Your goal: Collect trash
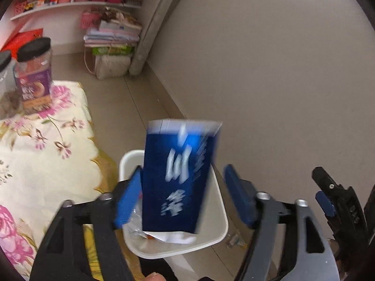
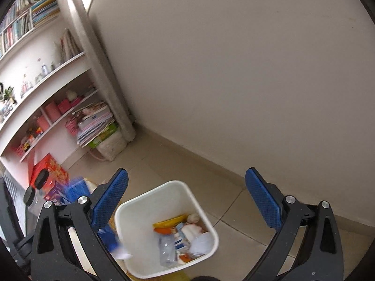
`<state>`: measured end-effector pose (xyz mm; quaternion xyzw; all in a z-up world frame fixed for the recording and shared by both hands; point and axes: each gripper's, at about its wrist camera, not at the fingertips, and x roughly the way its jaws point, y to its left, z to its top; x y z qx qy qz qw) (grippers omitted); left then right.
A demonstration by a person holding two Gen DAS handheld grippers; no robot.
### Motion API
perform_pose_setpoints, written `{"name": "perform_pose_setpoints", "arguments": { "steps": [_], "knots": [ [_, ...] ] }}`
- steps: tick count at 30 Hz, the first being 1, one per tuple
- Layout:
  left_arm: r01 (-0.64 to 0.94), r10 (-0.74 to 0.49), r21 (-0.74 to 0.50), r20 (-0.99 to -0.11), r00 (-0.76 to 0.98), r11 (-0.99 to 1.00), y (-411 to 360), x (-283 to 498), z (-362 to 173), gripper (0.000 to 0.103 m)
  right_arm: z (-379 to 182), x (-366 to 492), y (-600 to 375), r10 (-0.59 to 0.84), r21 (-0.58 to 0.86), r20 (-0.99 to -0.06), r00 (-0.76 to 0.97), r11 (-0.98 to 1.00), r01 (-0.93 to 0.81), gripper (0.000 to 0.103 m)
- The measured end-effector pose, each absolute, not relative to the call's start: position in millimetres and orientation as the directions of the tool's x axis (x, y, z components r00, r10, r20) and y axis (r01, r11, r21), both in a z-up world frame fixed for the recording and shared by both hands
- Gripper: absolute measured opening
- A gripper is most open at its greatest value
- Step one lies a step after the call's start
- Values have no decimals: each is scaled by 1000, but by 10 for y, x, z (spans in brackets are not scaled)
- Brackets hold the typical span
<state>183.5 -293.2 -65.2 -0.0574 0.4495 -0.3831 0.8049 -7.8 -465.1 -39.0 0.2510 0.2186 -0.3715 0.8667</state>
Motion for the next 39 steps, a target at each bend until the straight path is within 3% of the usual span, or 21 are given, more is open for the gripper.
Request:
{"name": "perform_pose_setpoints", "arguments": {
  "steps": [3, 9, 14, 16, 23, 33, 39],
  "knots": [
    [571, -669, -434, -679, 302, 697, -2948, 1768, -641, 90, -380, -146, -4686, -542, 275, -562, 625, 590, 759, 96],
    [569, -615, -334, -666, 421, 751, -2786, 1686, -454, 91, -289, -114, -4564, -569, 251, -516, 641, 615, 747, 96],
    [507, -482, -113, -536, 693, 855, -2462, 1398, -105, 96, -163, -19, -4267, -605, 185, -450, 657, 657, 731, 96],
    [467, -447, -87, -483, 753, 880, -2312, 1324, -11, 96, -118, 6, -4117, -609, 163, -420, 673, 679, 716, 96],
    [316, -290, -13, -436, 852, 949, -1655, 1242, 148, 96, -54, 182, -3497, -542, 158, -358, 760, 768, 621, 96],
    [185, -133, 85, -421, 897, 979, -714, 1260, 100, 96, -127, 580, -2662, -377, 156, -394, 838, 871, 465, 96],
    [115, -81, 47, -461, 884, 992, -243, 1362, -39, 96, -185, 797, -2233, -330, 112, -414, 848, 906, 407, 96]
  ]
}}
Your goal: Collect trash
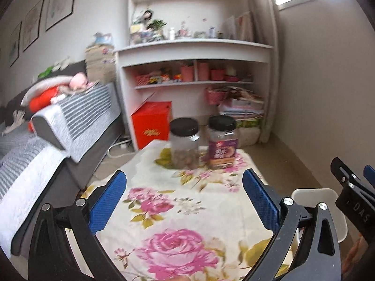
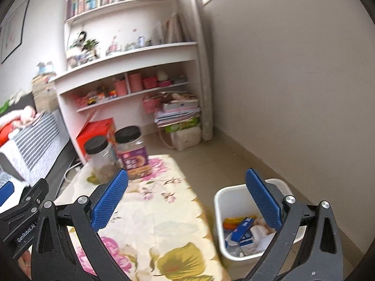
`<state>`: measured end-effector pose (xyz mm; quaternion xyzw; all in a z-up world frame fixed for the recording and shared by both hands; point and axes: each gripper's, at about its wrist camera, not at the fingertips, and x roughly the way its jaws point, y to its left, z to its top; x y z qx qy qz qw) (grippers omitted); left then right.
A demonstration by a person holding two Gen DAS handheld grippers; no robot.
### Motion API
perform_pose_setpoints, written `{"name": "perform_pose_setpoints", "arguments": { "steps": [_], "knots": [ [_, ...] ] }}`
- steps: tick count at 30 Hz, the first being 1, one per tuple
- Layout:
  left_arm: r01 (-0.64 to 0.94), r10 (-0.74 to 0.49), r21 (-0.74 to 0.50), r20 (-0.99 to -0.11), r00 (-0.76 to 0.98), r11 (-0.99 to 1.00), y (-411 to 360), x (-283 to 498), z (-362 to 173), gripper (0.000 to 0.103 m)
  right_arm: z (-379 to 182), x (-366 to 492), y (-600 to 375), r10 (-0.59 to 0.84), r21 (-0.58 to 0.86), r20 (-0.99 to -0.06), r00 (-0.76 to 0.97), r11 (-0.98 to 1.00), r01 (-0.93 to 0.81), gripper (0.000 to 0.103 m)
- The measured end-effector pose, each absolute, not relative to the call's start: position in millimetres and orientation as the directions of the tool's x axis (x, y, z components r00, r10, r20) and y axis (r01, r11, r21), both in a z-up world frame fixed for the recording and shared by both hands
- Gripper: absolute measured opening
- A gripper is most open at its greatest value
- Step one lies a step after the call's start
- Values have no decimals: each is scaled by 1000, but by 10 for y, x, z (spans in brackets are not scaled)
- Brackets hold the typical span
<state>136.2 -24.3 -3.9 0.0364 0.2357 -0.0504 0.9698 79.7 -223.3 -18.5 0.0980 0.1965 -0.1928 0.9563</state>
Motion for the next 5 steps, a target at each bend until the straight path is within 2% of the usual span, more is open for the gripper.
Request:
{"name": "perform_pose_setpoints", "arguments": {
  "steps": [5],
  "knots": [
    [54, -45, 4, -473, 880, 999, 21, 1445, -145, 96, -265, 990, -1885, -308, 51, -428, 850, 931, 363, 96]
  ]
}}
